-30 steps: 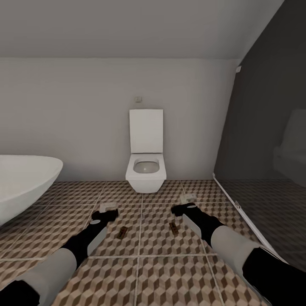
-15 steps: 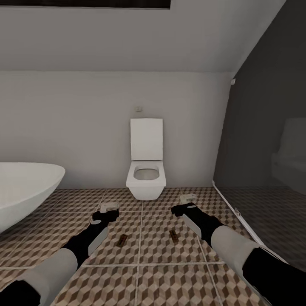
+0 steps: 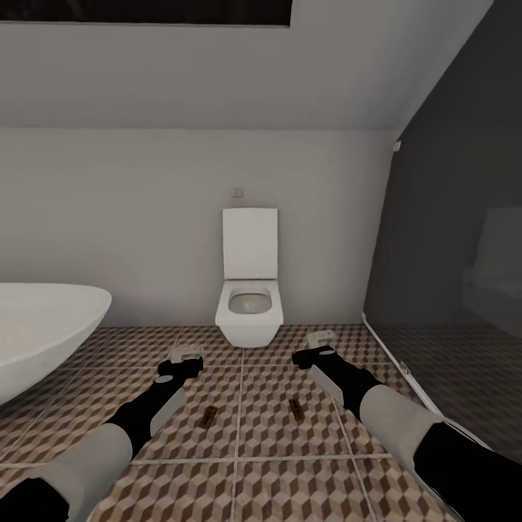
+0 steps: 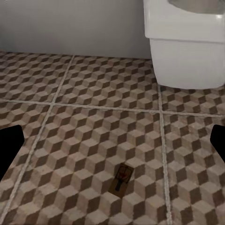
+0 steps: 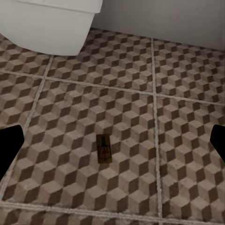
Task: Take the four mousetraps from the cabinet in the bathroom and place them on the bathroom floor. Make sure all four end up on the same floor surface, and ensure that at least two of them are either under or directly next to the same bathroom sink.
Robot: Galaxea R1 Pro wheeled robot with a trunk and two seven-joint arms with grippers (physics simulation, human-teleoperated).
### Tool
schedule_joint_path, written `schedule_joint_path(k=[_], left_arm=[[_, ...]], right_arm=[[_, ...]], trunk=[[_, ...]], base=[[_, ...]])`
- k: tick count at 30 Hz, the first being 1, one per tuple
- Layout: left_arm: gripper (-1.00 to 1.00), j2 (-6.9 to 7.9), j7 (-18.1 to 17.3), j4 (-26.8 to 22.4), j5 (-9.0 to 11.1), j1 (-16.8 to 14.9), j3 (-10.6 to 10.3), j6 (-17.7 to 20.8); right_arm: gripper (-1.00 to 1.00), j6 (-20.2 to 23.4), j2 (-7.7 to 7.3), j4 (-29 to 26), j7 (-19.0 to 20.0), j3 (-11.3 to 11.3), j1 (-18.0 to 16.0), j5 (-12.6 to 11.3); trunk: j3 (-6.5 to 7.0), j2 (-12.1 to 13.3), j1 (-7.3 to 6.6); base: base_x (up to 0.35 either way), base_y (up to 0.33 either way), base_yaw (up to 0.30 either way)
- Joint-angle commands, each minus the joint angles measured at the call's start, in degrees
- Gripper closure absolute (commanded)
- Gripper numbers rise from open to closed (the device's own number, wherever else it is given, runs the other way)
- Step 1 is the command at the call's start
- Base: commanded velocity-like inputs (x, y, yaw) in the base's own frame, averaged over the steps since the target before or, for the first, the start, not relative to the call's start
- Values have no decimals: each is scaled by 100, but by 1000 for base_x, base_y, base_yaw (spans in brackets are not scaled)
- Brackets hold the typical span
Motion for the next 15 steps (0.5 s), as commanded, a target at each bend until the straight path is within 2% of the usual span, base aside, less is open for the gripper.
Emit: schedule_joint_path(k=[1, 15], left_arm=[[-100, 11, 53, -18, 32, -4, -48, 26], [-100, -16, 53, -14, 32, -4, -69, 26]], right_arm=[[-100, 21, -3, -10, -45, 48, -7, -48], [-100, 21, 0, -10, -40, 48, -6, -48]], trunk=[[12, 39, -24], [263, 600, -331]], base=[[0, 0, 0], [0, 0, 0]])
